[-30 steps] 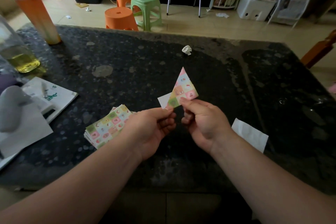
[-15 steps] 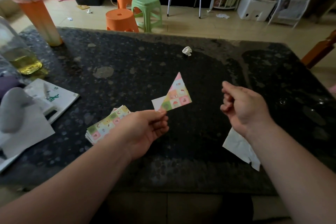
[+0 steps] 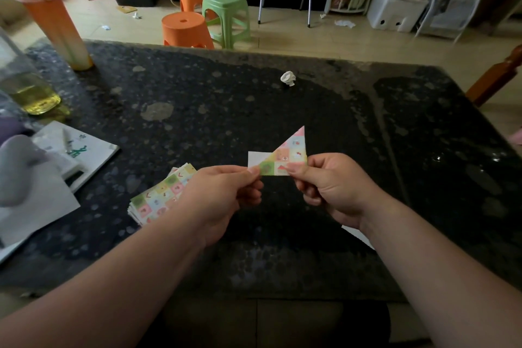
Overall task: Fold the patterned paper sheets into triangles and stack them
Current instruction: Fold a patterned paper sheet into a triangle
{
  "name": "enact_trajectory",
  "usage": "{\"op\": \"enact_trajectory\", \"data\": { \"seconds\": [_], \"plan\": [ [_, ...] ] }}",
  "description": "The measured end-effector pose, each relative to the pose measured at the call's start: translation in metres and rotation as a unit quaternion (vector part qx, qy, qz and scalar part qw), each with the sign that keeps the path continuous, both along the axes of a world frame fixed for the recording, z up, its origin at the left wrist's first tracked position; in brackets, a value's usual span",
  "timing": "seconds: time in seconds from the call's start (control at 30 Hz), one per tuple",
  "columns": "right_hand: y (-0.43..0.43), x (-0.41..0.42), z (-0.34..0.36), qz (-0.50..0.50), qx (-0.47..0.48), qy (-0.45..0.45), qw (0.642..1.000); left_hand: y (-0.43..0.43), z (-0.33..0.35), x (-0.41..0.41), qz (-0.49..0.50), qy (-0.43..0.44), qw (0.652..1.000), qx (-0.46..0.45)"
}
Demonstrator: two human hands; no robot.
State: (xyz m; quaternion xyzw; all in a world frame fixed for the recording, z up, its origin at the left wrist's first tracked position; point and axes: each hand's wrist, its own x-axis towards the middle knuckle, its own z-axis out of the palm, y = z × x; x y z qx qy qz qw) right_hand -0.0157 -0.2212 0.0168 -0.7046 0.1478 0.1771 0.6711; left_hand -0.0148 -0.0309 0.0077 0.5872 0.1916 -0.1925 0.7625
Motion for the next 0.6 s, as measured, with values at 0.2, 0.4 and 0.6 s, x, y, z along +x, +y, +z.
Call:
{"op": "enact_trajectory", "data": {
  "seconds": [0.2, 0.4, 0.6],
  "plan": [
    [0.007, -0.002, -0.005, 0.026, -0.023, 0.010, 0.999, 0.009, -0.005, 0.002, 0.034, 0.004, 0.999, 0.006],
    [0.006, -0.001, -0.008, 0.042, -0.029, -0.017, 0.999, 0.013, -0.004, 0.005, -0.026, 0.081, 0.994, -0.073],
    [0.005, -0.002, -0.008, 0.083, -0.131, -0.058, 0.986, 0.012, -0.003, 0.008, -0.034, 0.066, 0.993, -0.093]
  ]
}}
